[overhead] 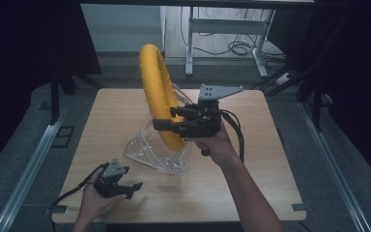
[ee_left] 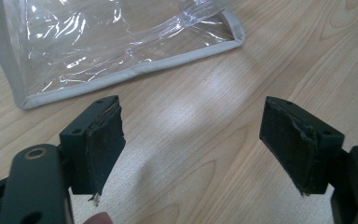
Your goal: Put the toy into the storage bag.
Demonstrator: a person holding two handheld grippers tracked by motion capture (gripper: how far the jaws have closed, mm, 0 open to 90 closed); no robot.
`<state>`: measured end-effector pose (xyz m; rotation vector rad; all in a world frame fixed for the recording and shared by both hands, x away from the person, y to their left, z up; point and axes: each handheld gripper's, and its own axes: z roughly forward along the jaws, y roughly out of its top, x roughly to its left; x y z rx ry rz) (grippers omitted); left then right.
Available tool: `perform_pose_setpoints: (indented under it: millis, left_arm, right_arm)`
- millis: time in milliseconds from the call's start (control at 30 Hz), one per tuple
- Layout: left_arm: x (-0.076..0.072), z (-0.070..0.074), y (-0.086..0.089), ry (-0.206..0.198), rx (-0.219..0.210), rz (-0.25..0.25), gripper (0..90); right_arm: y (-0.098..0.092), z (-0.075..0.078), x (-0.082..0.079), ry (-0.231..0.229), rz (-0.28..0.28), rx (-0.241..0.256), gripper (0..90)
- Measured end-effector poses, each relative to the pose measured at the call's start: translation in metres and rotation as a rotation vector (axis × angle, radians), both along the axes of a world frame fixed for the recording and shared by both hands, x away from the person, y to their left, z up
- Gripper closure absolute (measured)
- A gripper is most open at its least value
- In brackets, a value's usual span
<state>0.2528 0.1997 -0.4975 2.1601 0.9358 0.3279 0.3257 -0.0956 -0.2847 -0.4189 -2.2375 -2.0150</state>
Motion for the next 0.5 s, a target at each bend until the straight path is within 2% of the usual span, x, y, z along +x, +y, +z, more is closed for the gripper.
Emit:
perform_pose_setpoints:
  millis: [500]
  left_arm:
    - [0.000,-0.001,0.000,0.000,0.003,0.000,21.5]
  right_arm:
    - [0.004,-0.036,0.015,0.082,-0.012,-0.035,50.5]
